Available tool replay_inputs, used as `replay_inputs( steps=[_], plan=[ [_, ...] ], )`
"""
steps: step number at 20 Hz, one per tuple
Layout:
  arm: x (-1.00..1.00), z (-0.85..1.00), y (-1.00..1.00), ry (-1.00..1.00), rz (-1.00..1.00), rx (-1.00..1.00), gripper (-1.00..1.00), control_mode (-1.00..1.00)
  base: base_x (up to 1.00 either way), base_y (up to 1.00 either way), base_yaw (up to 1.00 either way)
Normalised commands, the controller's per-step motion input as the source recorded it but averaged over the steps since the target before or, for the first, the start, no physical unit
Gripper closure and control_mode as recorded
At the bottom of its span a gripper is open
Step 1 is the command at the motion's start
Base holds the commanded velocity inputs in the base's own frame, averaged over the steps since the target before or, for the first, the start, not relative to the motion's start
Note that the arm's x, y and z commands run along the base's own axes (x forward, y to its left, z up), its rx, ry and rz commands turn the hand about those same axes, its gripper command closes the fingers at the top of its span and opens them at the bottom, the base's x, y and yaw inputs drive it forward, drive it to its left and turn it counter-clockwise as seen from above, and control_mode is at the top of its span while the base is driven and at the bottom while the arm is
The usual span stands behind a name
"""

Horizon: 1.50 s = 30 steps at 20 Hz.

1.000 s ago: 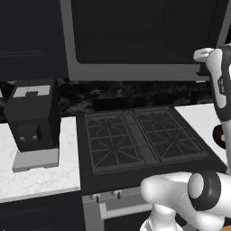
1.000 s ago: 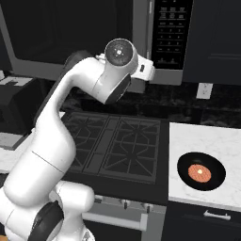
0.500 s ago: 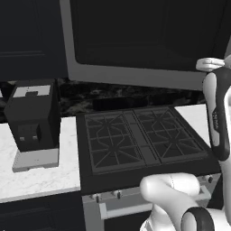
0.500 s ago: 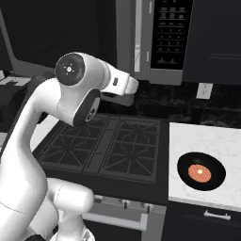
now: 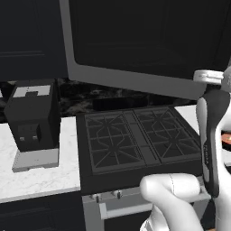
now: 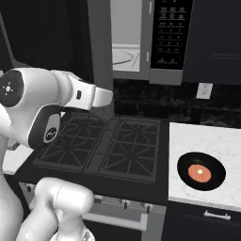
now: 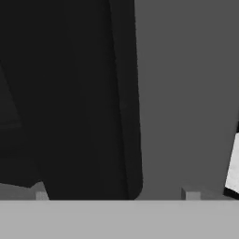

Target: Open the microwave, place the bowl with waffle inside the microwave, then close the microwave door and turn it on.

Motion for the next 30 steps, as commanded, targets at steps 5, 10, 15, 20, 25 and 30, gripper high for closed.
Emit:
replay_inputs(
  steps=[5, 10, 15, 20, 25, 30],
  plan=[
    [-0.60, 0.00, 0.40, 0.00, 0.00, -0.10, 1.00, -1.00, 0.00, 0.00, 0.00],
    [-0.57, -0.01, 0.61, 0.00, 0.00, -0.11, 1.00, -1.00, 0.00, 0.00, 0.00],
    [-0.51, -0.03, 0.50, 0.00, 0.01, -0.10, -1.00, -1.00, 0.00, 0.00, 0.00],
    [-0.34, -0.17, 0.47, 0.00, 0.13, -0.13, -1.00, -1.00, 0.00, 0.00, 0.00],
    [-0.27, -0.01, 0.32, 0.00, 0.11, -0.02, -1.00, -1.00, 0.00, 0.00, 0.00],
    [-0.55, 0.00, 0.67, -0.06, 0.07, 0.00, -1.00, -1.00, 0.00, 0.00, 0.00]
  ],
)
